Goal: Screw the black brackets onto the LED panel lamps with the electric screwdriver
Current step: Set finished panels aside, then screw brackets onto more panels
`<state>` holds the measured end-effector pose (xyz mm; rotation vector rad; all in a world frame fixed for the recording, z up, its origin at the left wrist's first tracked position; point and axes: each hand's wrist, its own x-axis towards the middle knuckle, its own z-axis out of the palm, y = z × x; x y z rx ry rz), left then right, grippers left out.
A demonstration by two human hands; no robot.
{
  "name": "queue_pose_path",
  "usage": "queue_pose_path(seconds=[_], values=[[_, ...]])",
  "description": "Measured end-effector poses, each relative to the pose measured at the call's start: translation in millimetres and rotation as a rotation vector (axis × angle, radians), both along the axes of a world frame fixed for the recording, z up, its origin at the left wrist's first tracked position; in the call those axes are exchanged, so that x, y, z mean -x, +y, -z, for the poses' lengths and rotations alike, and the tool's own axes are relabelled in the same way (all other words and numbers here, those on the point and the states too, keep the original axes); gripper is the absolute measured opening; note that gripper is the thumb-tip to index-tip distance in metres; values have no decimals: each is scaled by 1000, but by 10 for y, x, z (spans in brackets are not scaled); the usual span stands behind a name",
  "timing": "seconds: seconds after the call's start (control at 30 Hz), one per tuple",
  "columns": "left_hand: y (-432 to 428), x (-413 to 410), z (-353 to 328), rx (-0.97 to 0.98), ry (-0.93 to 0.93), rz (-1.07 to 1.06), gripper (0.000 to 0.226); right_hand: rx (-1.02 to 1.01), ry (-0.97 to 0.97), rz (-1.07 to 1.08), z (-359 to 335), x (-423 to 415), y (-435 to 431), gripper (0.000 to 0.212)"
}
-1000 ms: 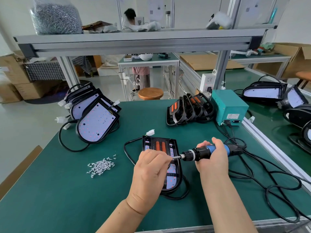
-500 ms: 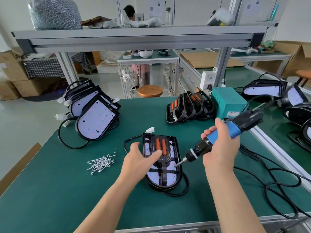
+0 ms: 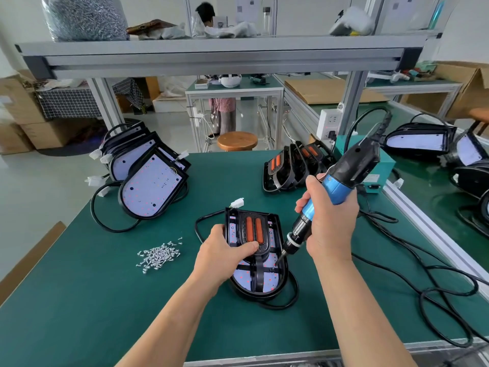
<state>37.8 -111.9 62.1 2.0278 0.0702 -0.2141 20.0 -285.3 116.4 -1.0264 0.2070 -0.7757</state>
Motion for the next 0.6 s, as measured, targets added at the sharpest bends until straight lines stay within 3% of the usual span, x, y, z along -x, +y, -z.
queue_pose_path(seconds=[0.6], values=[[-20,-15,20,4,-4,12,46,167,-19,-29,87,-76,61,20]])
